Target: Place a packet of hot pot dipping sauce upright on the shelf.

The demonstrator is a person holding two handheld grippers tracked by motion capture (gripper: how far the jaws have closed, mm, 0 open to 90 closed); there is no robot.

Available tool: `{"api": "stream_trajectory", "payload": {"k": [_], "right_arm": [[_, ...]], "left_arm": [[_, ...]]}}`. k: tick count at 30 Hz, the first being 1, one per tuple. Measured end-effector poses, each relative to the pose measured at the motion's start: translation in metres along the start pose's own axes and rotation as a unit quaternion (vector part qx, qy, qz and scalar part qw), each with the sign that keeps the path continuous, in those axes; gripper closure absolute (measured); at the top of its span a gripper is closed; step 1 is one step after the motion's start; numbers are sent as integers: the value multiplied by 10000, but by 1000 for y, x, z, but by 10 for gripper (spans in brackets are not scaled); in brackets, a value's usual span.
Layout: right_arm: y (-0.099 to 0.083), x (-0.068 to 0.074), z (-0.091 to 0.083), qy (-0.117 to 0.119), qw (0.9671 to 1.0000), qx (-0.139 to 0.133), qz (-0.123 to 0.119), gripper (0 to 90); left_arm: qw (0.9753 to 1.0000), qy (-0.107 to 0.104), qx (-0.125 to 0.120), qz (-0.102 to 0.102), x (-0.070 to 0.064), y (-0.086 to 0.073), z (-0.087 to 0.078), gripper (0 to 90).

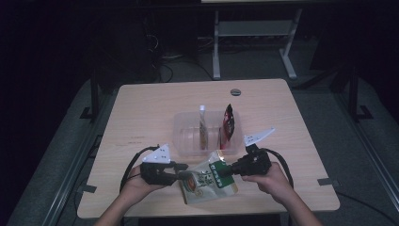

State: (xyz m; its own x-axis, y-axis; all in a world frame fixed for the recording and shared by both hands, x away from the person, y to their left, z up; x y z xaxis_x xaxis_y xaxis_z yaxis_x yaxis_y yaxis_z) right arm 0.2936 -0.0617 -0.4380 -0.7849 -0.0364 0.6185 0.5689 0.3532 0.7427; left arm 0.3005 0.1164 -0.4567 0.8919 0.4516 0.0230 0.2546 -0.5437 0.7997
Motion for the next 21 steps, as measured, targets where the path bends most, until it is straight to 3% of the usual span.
{"api": "stream_trajectory", "payload": {"k": [2,7,9,14,21], "right_arm": [[5,2,-3,40,9998,-158,-95,900],[11,8,-8,136,9994,-321,-66,900],[17,12,-8,127,9989,-393,-209,900],[25,17,-4,27,9985,-346,-418,900],[40,24,1,23,9975,-405,-577,900]], "left_arm": [[10000,81,-14,-20,3,-2,-2,499],[9999,89,-2,-58,6,-7,-6,477],[9999,96,42,-59,6,-10,-6,451],[9996,226,177,-57,11,-19,-7,366],[9984,289,416,-254,18,-36,-10,279]]}}
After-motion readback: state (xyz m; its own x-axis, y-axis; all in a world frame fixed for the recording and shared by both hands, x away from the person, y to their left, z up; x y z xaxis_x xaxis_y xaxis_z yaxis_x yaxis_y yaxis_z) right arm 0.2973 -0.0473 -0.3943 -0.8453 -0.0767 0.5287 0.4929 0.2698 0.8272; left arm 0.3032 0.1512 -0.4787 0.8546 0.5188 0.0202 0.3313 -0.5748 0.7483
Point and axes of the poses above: each handheld gripper's, and its own axes: z roughly forward along the jaws, y roughly out of its top, x roughly to its left, the point moved 9 cm from there along z, roughly forward along the jaws, and after that the axes turned 10 degrees about y, right-handed, at the moved point
